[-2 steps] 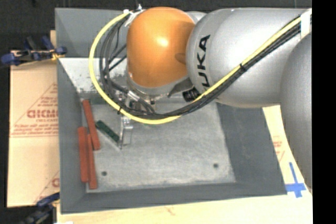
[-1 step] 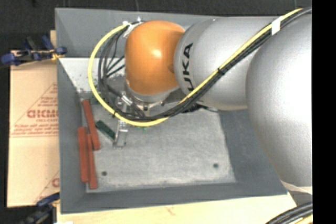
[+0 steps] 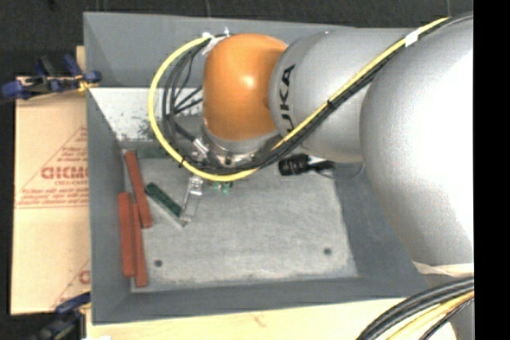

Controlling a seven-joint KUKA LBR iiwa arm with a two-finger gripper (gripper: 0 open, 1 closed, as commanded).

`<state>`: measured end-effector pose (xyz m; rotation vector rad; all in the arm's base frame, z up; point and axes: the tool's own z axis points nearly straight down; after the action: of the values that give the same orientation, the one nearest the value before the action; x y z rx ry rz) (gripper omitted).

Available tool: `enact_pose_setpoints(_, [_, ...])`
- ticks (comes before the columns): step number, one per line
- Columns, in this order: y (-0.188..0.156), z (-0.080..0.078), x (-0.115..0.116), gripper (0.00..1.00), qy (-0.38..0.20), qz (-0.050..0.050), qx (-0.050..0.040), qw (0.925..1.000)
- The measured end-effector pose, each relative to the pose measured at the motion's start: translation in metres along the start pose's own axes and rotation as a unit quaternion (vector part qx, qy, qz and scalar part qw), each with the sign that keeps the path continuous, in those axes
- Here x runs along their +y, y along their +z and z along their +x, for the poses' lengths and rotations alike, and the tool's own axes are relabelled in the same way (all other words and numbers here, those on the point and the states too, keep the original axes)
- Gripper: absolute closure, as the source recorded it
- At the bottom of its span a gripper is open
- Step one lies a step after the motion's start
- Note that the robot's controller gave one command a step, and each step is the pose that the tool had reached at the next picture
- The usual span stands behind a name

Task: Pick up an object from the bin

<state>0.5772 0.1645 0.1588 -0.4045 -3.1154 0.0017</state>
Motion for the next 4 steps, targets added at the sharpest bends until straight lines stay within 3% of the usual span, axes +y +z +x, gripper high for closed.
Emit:
enact_pose_setpoints(1, [0.007,0.003,0.002,0.00,0.058,-0.001,-0.0008,0.9983])
enact_pose_setpoints(2, [0.081,0.001,0.013,0.00,0.074,-0.002,-0.0031,0.9973])
enact_pose_setpoints(3, [0.094,0.003,0.017,1.00,0.182,-0.005,-0.0064,0.9833])
enact_pose_setpoints(4, [0.093,0.004,0.017,1.00,0.193,-0.005,-0.0060,0.9812])
